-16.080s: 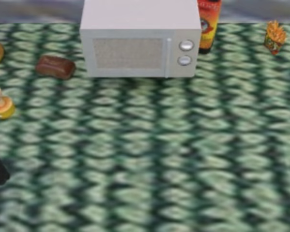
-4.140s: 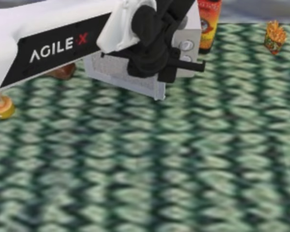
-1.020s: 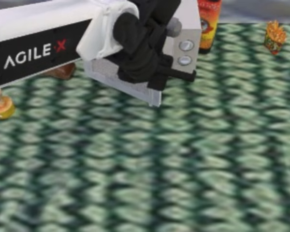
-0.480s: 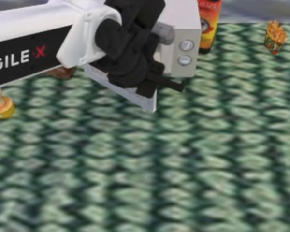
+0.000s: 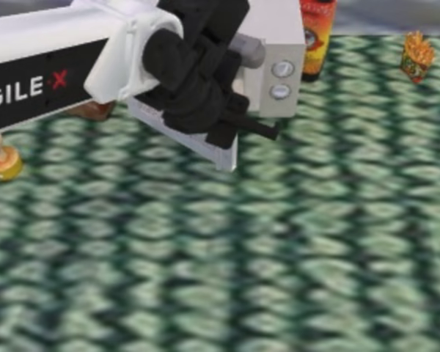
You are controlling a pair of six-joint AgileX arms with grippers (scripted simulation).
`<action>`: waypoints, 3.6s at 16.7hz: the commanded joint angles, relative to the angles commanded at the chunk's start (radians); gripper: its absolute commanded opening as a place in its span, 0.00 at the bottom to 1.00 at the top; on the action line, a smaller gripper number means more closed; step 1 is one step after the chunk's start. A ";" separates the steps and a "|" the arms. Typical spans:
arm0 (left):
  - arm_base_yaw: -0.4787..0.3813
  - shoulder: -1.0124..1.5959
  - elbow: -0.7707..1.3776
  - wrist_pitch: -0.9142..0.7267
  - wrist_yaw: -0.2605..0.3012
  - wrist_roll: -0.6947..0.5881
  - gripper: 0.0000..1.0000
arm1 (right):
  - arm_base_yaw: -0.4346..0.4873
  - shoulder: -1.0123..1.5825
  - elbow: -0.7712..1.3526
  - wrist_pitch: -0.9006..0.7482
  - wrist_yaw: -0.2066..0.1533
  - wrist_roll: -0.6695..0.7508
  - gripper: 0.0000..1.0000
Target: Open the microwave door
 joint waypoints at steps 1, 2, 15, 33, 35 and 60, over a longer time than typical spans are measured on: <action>0.000 0.000 0.000 0.000 0.000 0.000 0.00 | 0.000 0.000 0.000 0.000 0.000 0.000 1.00; 0.000 0.000 0.000 0.000 0.000 0.000 0.00 | 0.000 0.000 0.000 0.000 0.000 0.000 1.00; 0.000 0.000 0.000 0.000 0.000 0.000 0.00 | 0.000 0.000 0.000 0.000 0.000 0.000 1.00; 0.040 -0.077 -0.098 0.025 0.079 0.136 0.00 | 0.000 0.000 0.000 0.000 0.000 0.000 1.00; 0.040 -0.077 -0.098 0.025 0.079 0.136 0.00 | 0.000 0.000 0.000 0.000 0.000 0.000 1.00; 0.091 -0.138 -0.172 0.028 0.162 0.279 0.00 | 0.000 0.000 0.000 0.000 0.000 0.000 1.00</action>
